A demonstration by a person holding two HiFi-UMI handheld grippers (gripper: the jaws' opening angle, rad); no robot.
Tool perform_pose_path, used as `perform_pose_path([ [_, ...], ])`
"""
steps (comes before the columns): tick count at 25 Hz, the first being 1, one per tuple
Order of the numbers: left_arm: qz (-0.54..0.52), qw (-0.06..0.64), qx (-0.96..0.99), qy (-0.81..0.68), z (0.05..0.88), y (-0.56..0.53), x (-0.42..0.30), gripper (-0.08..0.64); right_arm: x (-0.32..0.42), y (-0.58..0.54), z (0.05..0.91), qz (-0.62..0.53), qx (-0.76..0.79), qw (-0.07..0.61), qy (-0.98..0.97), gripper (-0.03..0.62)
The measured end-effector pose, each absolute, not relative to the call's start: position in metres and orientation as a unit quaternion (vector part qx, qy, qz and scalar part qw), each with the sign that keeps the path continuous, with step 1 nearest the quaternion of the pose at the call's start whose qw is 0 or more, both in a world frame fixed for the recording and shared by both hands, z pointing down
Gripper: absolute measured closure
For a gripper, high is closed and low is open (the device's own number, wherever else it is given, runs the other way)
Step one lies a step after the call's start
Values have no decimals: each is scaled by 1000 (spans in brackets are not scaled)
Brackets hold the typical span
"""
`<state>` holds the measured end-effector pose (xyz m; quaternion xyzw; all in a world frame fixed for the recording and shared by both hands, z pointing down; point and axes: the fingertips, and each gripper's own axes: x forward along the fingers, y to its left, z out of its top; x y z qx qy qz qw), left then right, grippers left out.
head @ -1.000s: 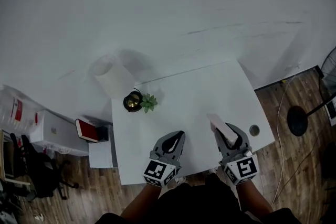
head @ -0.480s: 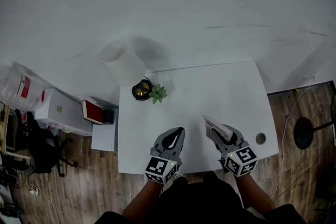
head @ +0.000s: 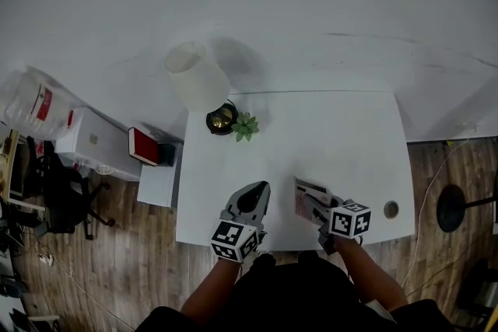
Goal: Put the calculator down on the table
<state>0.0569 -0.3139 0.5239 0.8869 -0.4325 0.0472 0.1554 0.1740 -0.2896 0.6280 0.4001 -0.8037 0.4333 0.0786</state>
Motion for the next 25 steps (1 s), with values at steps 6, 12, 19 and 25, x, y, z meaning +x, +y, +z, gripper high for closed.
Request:
perform_pose_path([
  [6, 45, 156, 880, -447, 526, -318, 48, 537, 155, -288, 676, 535, 358, 91, -760, 454],
  [12, 47, 161, 872, -461, 533, -315, 39, 537, 147, -293, 698, 575, 332, 108, -740, 454],
  [19, 47, 165, 867, -468, 539, -316, 32, 537, 142, -298, 712, 600, 312, 118, -727, 454],
  [25, 52, 159, 869, -466, 539, -314, 32, 537, 152, -299, 724, 555, 354, 182, -730, 400],
])
